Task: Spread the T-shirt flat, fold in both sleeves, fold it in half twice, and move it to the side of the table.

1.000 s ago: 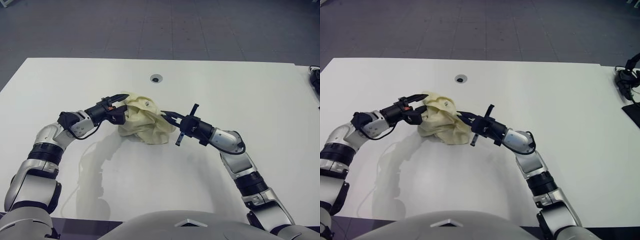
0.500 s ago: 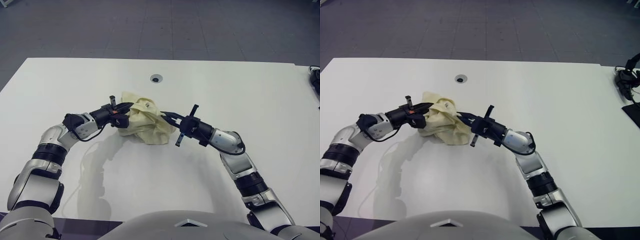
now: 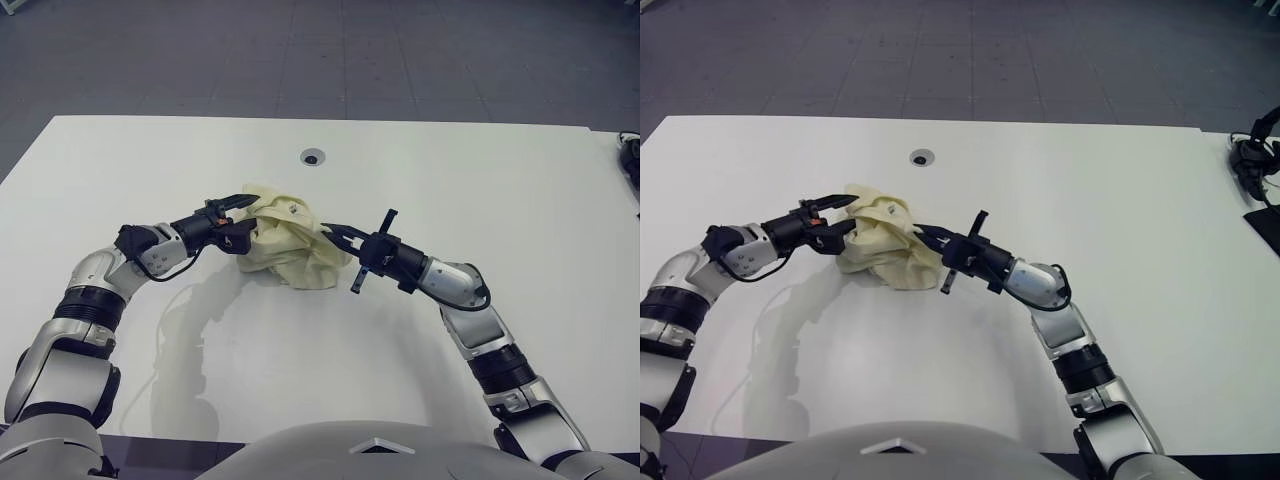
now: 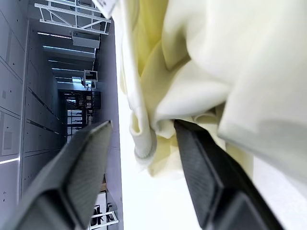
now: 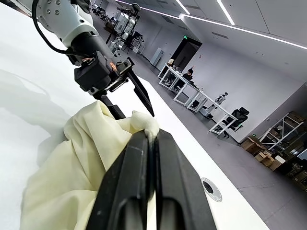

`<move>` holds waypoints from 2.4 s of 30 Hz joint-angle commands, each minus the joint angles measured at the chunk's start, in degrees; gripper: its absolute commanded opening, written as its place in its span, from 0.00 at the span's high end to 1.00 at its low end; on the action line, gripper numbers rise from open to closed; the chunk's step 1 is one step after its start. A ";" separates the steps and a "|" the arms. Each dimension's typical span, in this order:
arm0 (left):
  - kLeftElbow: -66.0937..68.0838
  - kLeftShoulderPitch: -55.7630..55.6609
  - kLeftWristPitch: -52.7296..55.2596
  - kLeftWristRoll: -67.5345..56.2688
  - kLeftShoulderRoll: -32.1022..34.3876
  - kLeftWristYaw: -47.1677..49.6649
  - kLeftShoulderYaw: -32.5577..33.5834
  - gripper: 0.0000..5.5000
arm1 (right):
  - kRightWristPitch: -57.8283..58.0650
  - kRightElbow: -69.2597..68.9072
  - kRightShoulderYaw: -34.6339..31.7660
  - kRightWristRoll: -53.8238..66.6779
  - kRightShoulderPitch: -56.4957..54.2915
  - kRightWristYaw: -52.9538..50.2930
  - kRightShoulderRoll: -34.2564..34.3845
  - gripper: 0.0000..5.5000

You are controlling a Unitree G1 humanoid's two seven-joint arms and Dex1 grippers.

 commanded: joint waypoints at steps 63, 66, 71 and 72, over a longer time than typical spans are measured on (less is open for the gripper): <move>2.94 -4.47 0.74 1.08 -3.64 -0.37 -2.61 0.89 | -1.55 1.69 0.01 -0.43 -0.24 -1.06 0.11 1.00; 3.80 -5.26 0.67 1.47 -4.00 -0.11 -3.12 0.98 | -1.51 1.64 0.02 -0.41 -0.15 -1.09 0.15 1.00; 3.33 -5.48 0.24 0.94 -3.13 0.31 -2.45 1.00 | -1.54 1.57 0.01 -0.50 0.23 -1.24 0.14 1.00; 3.28 -5.44 0.17 0.83 -2.80 0.41 -2.22 1.00 | -1.54 1.58 0.01 -0.54 0.27 -1.29 0.15 1.00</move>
